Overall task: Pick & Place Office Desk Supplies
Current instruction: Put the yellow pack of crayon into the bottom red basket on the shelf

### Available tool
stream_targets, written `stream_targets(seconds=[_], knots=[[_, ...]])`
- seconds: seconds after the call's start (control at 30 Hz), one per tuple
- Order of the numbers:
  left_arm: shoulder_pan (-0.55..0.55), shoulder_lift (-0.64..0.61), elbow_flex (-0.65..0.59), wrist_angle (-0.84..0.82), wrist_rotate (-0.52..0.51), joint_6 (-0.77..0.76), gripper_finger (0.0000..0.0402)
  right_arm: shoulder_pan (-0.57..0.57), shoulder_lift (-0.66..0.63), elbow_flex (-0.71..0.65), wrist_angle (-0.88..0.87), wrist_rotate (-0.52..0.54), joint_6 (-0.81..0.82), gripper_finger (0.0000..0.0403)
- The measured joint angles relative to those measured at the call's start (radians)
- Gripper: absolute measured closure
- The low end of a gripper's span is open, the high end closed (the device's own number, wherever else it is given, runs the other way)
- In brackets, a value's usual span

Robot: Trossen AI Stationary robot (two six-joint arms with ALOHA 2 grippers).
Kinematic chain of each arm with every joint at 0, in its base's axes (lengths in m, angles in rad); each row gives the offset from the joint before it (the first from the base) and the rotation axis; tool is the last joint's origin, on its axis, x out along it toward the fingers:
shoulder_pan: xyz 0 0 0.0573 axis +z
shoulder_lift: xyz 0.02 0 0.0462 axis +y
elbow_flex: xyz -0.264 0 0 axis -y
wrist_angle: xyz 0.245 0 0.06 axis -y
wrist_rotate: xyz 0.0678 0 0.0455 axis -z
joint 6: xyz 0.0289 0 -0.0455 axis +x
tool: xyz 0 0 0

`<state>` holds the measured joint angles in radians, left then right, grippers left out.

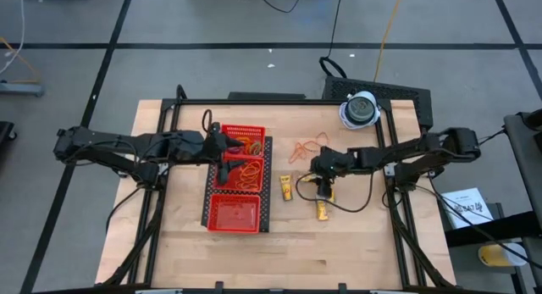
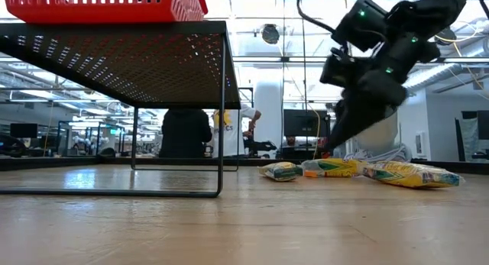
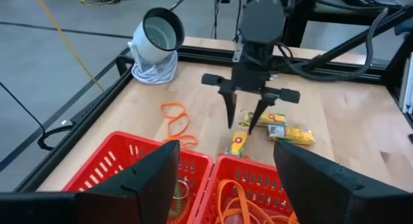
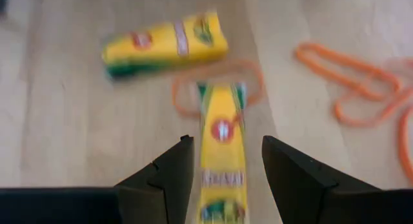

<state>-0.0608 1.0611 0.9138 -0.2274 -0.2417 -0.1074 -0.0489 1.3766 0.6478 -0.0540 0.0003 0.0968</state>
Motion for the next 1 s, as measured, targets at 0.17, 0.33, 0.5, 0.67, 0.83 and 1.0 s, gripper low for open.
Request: stream_targets(seconds=[0.17, 0.33, 0.5, 0.67, 0.83, 1.0], knots=[[0.001, 0.011, 0.001, 0.006, -0.002, -0.007, 0.0144, 0.02, 0.029, -0.004, -0.055, 0.048, 0.0, 0.0232], [0.001, 0.021, 0.0, 0.008, 0.003, -0.015, 0.0138, 0.047, 0.071, -0.043, 0.021, 0.046, 0.003, 0.0232], [0.001, 0.045, 0.0, 0.022, 0.005, -0.033, 0.0138, 0.051, 0.099, -0.077, 0.069, 0.052, 0.002, 0.0236], [0.001, 0.088, -0.002, 0.05, 0.006, -0.033, 0.0147, 0.051, 0.094, -0.083, 0.083, 0.053, 0.018, 0.0275], [0.001, 0.134, 0.001, 0.107, 0.007, -0.032, 0.0149, 0.051, 0.033, -0.087, 0.095, 0.054, -0.014, 0.0335], [0.001, 0.18, 0.0, 0.186, 0.008, -0.051, 0.0148, 0.051, -0.073, -0.087, 0.117, 0.056, -0.06, 0.0366]])
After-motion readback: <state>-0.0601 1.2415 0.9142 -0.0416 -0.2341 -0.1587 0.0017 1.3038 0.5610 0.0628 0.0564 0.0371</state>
